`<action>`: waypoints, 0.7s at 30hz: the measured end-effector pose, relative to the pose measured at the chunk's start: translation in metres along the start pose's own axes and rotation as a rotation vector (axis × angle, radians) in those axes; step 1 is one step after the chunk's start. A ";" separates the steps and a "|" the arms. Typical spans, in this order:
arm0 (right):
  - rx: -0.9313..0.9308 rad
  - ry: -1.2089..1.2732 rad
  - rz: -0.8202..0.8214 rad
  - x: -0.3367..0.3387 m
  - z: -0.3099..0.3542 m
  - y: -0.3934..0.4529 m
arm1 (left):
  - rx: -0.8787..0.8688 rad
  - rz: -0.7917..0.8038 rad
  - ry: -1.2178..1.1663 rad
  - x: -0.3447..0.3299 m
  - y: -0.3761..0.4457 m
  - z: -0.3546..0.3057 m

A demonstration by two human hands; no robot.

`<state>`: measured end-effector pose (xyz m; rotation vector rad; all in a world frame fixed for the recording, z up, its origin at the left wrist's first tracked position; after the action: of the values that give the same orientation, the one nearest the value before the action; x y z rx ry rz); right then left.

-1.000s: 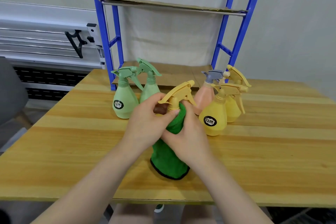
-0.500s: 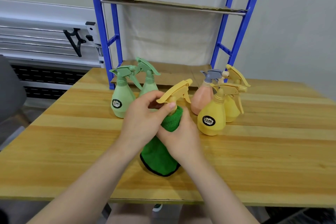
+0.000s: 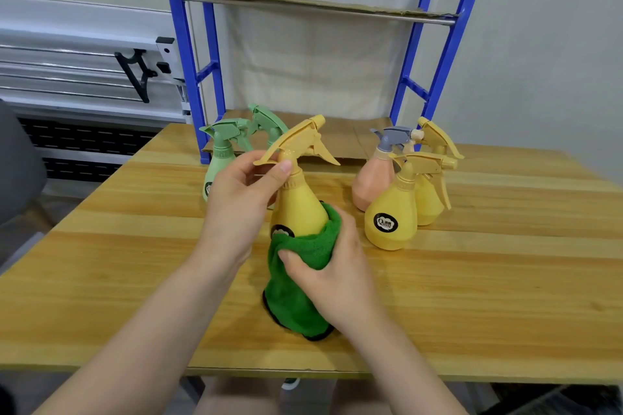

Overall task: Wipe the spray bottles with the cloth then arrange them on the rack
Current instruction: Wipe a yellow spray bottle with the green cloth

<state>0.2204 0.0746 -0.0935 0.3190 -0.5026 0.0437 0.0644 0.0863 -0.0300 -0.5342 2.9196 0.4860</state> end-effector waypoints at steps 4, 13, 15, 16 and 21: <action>0.001 0.029 0.030 -0.005 -0.005 -0.009 | 0.050 -0.032 -0.058 0.005 0.004 -0.002; -0.018 0.018 0.061 -0.006 -0.002 -0.007 | 0.025 0.093 -0.011 -0.006 0.004 -0.009; 0.007 0.019 0.049 -0.004 0.009 -0.003 | 0.014 0.189 0.044 -0.018 -0.002 -0.005; 0.020 0.021 0.042 -0.001 0.016 0.001 | 0.025 0.226 0.049 -0.023 -0.006 -0.001; 0.014 0.099 0.118 0.006 0.030 0.027 | 0.044 0.295 -0.036 -0.030 -0.015 0.005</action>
<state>0.2088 0.0908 -0.0579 0.2991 -0.4223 0.1766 0.0977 0.0843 -0.0338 -0.0864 2.9777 0.4561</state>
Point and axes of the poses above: each hand's wrist, its own y-axis towards the middle knuckle, its own x-axis out of the back of the hand, z = x × y, the point moved 9 cm from there along y, towards the middle knuckle, and after that the axes turned 2 degrees about -z, right-handed, at the moved point
